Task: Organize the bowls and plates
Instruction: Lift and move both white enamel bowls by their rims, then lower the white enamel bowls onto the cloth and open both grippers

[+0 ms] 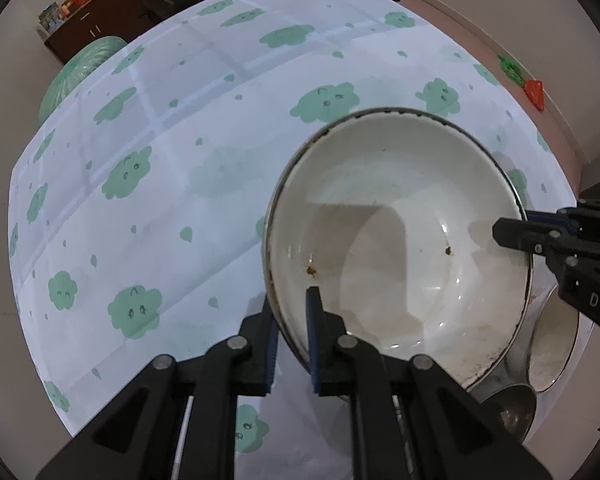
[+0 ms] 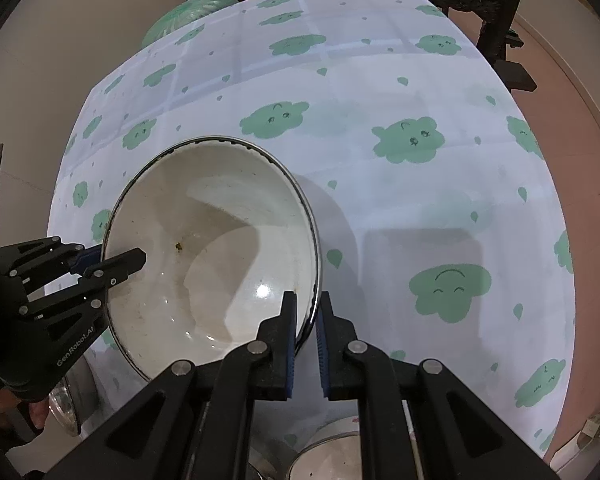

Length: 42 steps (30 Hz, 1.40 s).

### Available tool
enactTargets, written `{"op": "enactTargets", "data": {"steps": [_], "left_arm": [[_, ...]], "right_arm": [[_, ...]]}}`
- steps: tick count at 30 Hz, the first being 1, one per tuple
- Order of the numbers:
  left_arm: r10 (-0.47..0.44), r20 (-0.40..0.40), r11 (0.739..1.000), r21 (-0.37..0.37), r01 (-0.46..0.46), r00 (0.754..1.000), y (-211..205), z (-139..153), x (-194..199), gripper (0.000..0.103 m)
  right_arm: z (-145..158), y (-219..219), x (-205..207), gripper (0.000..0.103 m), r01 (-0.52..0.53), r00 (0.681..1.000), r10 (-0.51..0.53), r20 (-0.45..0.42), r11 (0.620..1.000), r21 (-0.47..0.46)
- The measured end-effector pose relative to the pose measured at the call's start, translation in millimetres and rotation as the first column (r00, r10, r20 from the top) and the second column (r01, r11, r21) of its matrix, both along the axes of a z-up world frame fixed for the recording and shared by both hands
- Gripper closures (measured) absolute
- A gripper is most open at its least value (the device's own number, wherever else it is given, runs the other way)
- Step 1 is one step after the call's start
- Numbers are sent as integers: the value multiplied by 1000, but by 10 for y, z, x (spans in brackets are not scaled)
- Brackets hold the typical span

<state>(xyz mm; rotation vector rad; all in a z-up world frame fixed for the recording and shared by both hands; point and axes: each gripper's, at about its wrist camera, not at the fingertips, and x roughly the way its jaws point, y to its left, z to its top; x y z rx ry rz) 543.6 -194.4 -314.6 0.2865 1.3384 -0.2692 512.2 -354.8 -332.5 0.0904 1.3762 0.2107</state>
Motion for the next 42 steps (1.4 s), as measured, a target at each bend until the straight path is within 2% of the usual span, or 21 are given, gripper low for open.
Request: {"op": "enactTargets", "data": {"steps": [23, 27, 31, 33, 36, 38, 42], "left_arm": [[21, -23, 1000, 15, -20, 1000, 152, -67, -346, 92], [37, -26, 999, 15, -37, 999, 178, -82, -377, 87], [45, -1, 999, -1, -45, 999, 234, 24, -455, 81], [66, 20, 998, -9, -66, 998, 296, 116, -522, 67], [104, 46, 994, -26, -102, 994, 407, 225, -641, 54], [121, 40, 992, -39, -119, 992, 463, 257, -713, 55], [139, 12, 989, -48, -138, 990, 510, 237, -878, 56]], "right_arm": [[-48, 196, -292, 93, -53, 998, 53, -16, 999, -7], [-60, 207, -308, 91, -46, 999, 46, -23, 999, -1], [-41, 167, -373, 91, -29, 999, 29, -20, 999, 29], [10, 145, -452, 91, -27, 1000, 27, -12, 999, 40], [104, 75, -580, 89, -13, 1000, 13, 4, 998, 58], [166, 17, -673, 85, 1, 1000, -2, 12, 998, 62], [208, -67, -829, 85, 8, 1000, -8, 9, 1000, 12]]}}
